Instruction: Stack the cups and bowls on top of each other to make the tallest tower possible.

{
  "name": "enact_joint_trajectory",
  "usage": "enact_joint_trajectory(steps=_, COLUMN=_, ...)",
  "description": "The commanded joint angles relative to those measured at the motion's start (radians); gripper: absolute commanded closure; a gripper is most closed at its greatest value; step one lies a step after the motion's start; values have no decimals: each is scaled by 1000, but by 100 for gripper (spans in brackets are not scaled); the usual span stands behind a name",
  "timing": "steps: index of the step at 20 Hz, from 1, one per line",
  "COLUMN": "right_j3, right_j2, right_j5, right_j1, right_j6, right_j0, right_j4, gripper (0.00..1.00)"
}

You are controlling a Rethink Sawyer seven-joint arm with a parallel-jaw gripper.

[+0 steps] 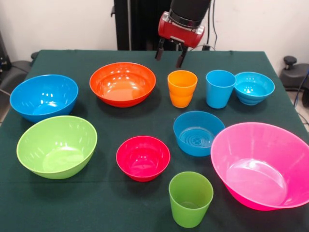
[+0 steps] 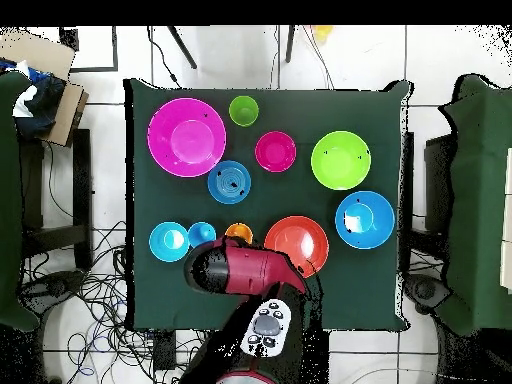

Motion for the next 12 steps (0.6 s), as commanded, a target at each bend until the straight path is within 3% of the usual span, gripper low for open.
enact_joint_trajectory(steps=1, right_j3=-145, right_j2=75, right_j5=124, right_j1=46, right_j6=59, right_j0=-11, right_j4=-5, gripper=0)
enact_joint_trajectory(steps=7, right_j3=-217, right_j2=50, right_j5=161, right_j1=75, right_j6=77, right_j0=13, right_j4=-3, gripper=0)
enact_joint_trajectory(steps=12, right_j3=-303, right_j2=56, right_j5=188, right_j1=106, right_j6=45, right_j0=-3, right_j4=-15, gripper=0)
